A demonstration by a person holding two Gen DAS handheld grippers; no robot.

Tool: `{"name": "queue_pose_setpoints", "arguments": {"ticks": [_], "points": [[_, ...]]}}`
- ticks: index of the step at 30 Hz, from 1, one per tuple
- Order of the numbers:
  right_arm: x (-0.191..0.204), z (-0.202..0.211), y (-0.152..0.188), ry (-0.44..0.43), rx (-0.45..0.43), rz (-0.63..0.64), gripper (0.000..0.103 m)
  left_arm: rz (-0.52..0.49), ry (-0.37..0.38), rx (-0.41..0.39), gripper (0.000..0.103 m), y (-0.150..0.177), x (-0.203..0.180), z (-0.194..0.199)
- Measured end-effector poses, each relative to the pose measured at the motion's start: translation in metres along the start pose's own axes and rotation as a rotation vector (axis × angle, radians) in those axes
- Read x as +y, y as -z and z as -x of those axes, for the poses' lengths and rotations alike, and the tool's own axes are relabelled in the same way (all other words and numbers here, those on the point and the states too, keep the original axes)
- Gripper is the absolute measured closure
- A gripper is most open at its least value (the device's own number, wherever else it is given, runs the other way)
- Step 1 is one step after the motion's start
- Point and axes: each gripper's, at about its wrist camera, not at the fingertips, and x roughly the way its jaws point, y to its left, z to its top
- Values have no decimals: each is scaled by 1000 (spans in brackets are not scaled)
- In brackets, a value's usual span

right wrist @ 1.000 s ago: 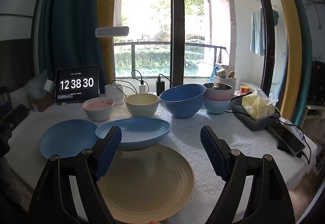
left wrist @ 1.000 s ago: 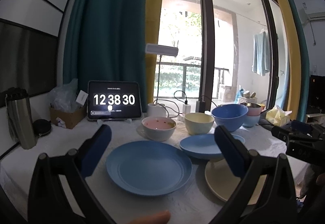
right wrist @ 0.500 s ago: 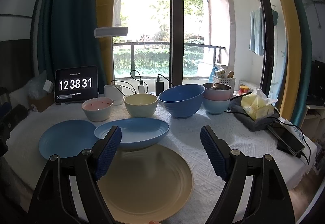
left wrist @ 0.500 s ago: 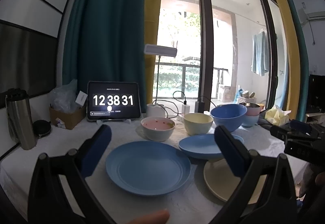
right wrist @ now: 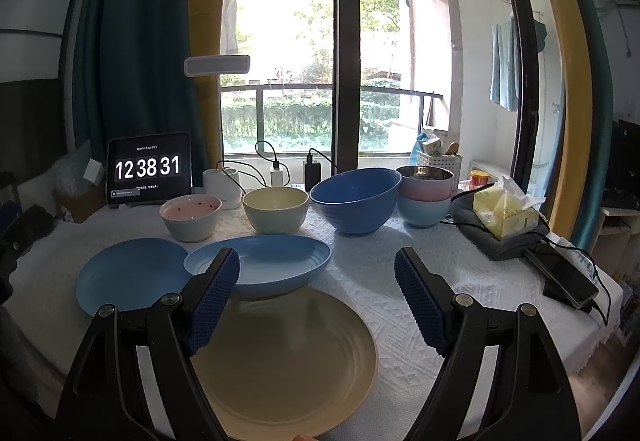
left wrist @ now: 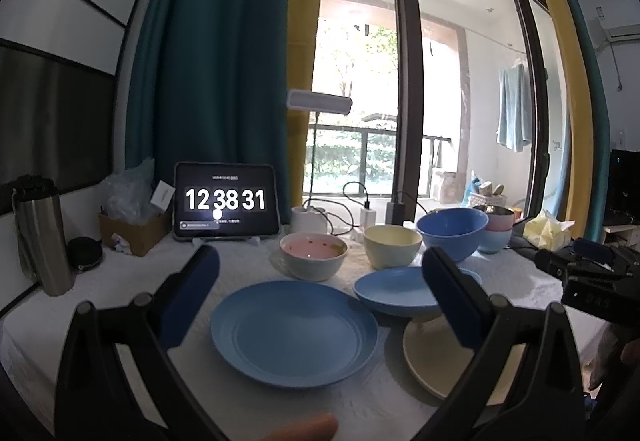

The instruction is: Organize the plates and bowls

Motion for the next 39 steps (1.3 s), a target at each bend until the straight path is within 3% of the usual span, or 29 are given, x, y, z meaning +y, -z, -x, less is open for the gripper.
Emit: {"name": "queue_pose_setpoints", "arguments": {"ticks": [25,32,39], "points": [[-10,-11,-5,1,16,-6,20,-29,55,56,1,-6,-10,-20],[-15,-37,-6,-17,57,7,20,-15,104,224,1,-2,-19,-69],[-27,-85,-13,-83,173,13,20,32,158,366,1,9,-29,-121]]}}
